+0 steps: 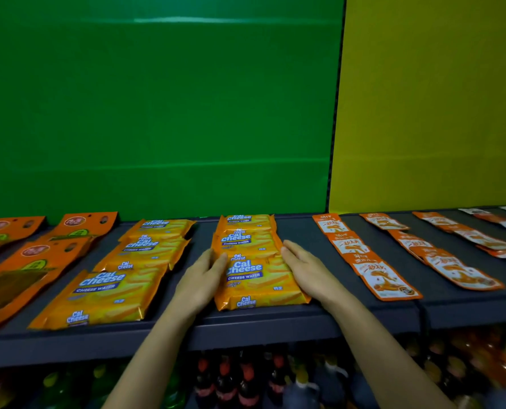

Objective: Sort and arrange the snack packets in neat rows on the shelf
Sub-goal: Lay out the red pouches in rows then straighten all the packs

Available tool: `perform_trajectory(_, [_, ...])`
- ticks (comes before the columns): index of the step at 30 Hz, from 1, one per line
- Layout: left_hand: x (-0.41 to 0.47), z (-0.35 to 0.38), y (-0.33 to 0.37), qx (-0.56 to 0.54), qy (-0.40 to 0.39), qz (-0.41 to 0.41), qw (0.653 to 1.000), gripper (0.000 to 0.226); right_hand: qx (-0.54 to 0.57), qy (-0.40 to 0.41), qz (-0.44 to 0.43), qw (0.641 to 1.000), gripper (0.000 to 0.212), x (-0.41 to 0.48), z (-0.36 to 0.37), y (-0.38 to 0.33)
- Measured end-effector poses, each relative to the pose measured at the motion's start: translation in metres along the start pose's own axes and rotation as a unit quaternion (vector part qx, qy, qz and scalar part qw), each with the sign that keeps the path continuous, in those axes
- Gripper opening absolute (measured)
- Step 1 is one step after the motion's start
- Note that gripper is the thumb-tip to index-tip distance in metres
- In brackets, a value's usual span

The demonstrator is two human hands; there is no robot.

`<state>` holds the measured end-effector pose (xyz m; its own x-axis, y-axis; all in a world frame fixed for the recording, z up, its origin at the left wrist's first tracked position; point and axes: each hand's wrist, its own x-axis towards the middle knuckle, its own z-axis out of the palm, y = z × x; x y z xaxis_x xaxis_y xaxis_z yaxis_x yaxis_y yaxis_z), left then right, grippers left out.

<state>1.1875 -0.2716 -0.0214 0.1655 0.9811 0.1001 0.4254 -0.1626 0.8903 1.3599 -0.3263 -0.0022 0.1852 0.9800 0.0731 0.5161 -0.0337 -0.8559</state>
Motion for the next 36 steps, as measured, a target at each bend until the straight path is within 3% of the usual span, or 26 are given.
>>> perform_trajectory(2, [0.0,-0.001,0.0,-0.003,-0.009,0.0,1.0,0.034,0.01,0.01,-0.003,1.0,0.042,-0.001,0.001,-0.001])
perform_trajectory(7, [0.0,-0.003,0.004,-0.004,-0.029,-0.02,0.999,0.056,0.009,0.012,0.0,1.0,0.041,0.001,0.005,-0.001])
perform_trajectory(12, [0.005,-0.001,0.004,-0.009,-0.039,-0.01,0.999,0.045,0.003,0.003,-0.006,1.0,0.041,0.004,0.005,-0.001])
perform_trajectory(16, [0.012,-0.006,0.006,0.011,-0.064,-0.016,0.998,0.05,0.006,-0.025,-0.001,1.0,0.042,0.007,-0.001,-0.001])
perform_trajectory(19, [0.024,-0.009,0.01,0.046,-0.04,-0.018,0.998,0.06,-0.017,-0.003,-0.013,1.0,0.045,0.018,-0.006,0.0])
perform_trajectory(24, [0.054,0.001,0.026,0.035,-0.032,-0.021,0.999,0.046,-0.026,0.036,-0.008,0.999,0.047,0.058,-0.008,0.0])
perform_trajectory(30, [0.09,0.008,0.02,0.05,-0.03,-0.078,0.995,0.04,0.026,0.017,0.031,0.999,0.038,0.096,0.002,0.007])
perform_trajectory(36, [0.098,0.017,0.013,0.07,-0.003,-0.04,0.997,0.039,-0.004,0.027,0.021,0.999,0.035,0.109,0.007,0.014])
